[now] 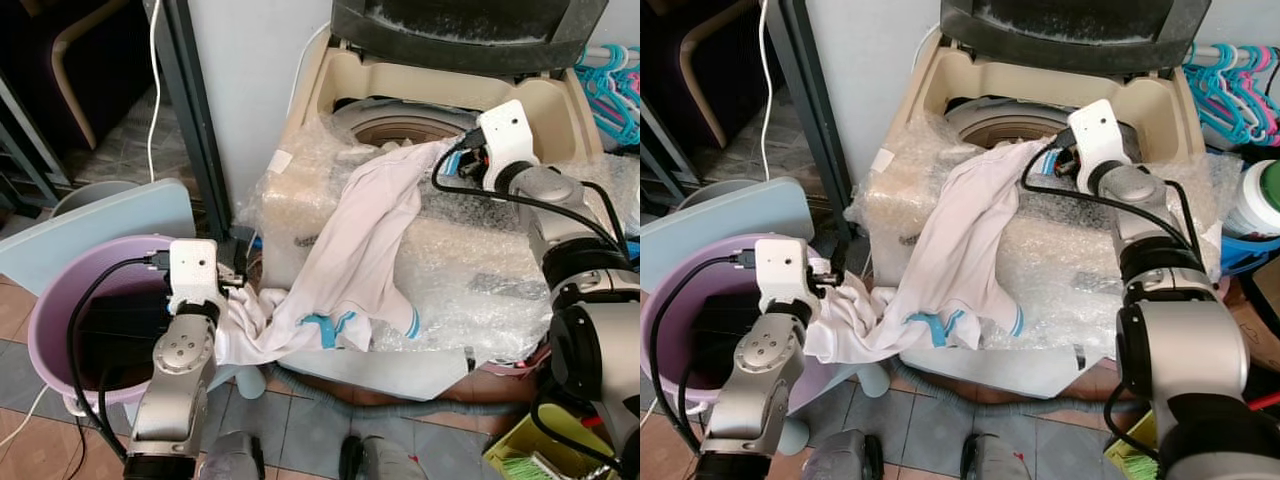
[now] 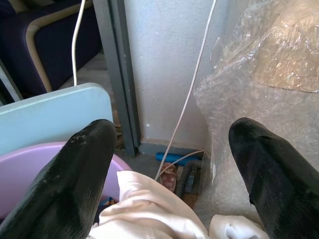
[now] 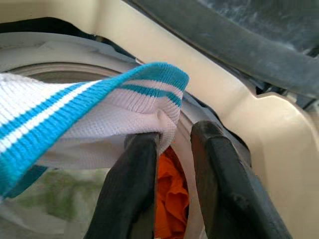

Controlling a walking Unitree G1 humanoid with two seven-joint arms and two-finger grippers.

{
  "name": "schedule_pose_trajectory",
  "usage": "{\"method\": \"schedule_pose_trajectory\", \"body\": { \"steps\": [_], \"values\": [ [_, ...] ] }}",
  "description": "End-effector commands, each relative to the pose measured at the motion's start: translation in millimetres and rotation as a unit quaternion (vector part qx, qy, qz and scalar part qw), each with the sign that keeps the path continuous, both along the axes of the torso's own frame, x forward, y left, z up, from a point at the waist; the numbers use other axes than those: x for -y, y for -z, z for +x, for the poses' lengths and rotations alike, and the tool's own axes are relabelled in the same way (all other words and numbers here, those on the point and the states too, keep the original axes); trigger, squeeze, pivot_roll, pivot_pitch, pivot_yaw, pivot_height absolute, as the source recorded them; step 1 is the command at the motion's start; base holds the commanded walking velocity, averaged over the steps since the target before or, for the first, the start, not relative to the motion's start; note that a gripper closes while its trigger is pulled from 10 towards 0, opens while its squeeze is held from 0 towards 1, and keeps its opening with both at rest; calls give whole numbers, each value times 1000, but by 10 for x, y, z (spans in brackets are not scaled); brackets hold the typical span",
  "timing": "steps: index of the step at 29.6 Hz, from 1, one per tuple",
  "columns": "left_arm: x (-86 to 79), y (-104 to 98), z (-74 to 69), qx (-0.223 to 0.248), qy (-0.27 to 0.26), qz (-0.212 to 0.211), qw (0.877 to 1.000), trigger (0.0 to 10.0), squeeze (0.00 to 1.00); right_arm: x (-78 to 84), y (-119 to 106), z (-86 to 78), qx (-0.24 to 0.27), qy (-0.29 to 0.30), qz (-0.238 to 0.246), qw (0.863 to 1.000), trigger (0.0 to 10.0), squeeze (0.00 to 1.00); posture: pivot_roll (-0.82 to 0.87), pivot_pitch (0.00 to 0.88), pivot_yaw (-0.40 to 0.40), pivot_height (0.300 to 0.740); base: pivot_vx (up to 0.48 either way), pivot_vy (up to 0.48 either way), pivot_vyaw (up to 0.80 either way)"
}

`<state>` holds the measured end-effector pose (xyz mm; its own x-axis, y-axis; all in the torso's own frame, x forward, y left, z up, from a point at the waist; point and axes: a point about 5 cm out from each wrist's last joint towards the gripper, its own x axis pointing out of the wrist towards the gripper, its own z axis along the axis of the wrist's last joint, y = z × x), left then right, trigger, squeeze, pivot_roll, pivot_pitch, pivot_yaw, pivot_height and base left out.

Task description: Clothes washing

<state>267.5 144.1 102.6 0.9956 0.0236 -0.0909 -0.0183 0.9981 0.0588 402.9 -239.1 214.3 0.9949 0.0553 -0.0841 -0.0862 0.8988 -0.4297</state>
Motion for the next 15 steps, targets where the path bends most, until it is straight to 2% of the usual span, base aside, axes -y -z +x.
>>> {"method": "schedule_pose_trajectory", "body": {
  "steps": [1, 6, 15],
  "values": [
    [16, -27, 15, 5, 1, 1, 1000, 10000, 0, 119, -193, -10, 51, 31, -14, 998, 0, 0, 5, 100, -32, 740, 0, 0, 0],
    [30, -29, 28, 5, 1, 0, 1000, 10000, 0, 134, -345, -17, 100, 40, -31, 994, 0, 0, 3, 98, -32, 740, 0, 0, 0],
    [41, -30, 34, 6, 0, -2, 1000, 10000, 0, 126, -284, -7, 78, 44, -21, 996, 0, 0, 1, 97, -38, 740, 0, 0, 0]
  ]
}}
